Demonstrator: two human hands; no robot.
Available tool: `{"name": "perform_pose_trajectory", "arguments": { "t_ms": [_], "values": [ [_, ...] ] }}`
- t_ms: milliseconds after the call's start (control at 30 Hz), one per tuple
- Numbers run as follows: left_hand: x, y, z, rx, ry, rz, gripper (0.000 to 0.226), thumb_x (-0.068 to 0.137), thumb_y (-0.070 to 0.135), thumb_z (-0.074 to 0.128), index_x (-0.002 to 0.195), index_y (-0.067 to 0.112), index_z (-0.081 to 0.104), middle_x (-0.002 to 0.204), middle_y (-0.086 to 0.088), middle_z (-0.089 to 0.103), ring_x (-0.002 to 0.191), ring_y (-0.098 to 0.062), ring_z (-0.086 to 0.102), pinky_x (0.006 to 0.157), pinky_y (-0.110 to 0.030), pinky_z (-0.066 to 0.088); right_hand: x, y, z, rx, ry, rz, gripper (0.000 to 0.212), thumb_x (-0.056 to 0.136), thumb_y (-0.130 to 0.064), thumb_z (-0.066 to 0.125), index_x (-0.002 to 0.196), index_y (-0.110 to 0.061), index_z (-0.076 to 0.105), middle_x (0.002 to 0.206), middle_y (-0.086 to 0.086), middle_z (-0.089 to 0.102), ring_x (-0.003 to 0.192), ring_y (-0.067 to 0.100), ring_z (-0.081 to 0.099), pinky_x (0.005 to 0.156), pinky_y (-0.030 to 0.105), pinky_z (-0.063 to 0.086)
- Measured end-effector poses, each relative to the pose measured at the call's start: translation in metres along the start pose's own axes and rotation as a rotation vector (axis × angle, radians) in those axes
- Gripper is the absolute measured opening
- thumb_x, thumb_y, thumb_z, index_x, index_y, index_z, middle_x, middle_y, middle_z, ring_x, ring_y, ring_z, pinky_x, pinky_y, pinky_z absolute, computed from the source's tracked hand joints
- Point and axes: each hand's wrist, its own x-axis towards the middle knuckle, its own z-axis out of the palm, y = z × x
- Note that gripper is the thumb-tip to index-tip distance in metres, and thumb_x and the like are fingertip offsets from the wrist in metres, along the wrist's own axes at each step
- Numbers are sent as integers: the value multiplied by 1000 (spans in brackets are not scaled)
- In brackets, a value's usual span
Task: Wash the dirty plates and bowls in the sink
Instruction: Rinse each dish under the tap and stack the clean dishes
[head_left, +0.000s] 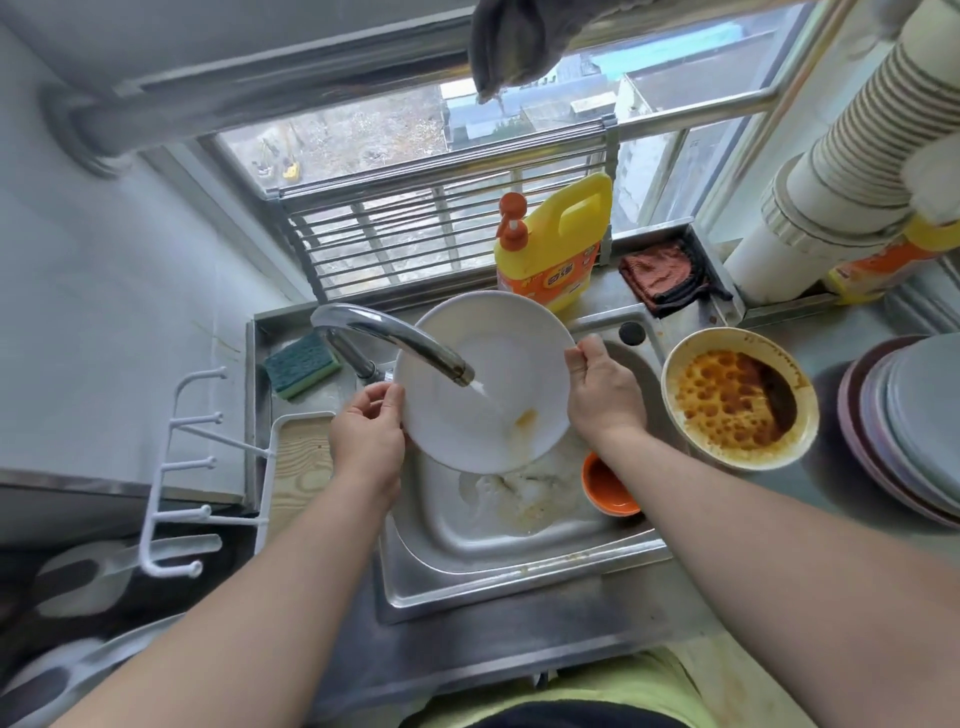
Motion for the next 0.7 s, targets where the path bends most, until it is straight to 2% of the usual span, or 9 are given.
{"name": "perform_pose_trajectory", "arguments": {
  "t_ms": [167,333,533,633,700],
  "values": [
    [4,1,-26,-30,71,26,7,101,23,70,95,20,72,87,-1,72,82,-20,64,89,-46,57,-6,-19,23,48,-59,-7,36,111,-47,35,103,-15,47,87,7,60,85,37,58,74,46,49],
    [5,0,-42,-26,92,41,5,101,24,70,98,21,73,98,-8,74,90,-22,66,98,-54,57,-11,-26,38,48,-81,-1,33,111,-49,34,96,-21,43,86,6,62,81,35,56,69,40,40],
    [5,-1,-38,-31,102,39,7,102,22,69,95,22,71,92,-5,72,86,-21,64,95,-52,57,-9,-26,36,67,-78,2,32,111,-50,35,94,-23,43,81,1,60,81,35,57,68,40,41],
    [4,-7,-31,-4,88,6,8,101,25,70,94,22,72,89,-2,71,83,-21,64,92,-51,58,-6,-20,26,55,-67,-11,34,111,-51,34,97,-22,45,85,5,63,84,37,59,71,45,49],
    [1,-12,-23,3,70,-8,10,101,26,71,91,24,73,90,-3,71,84,-21,64,92,-52,57,-4,-15,16,28,-60,-17,35,111,-50,34,100,-19,47,87,6,63,84,37,59,71,46,50]
  ]
}}
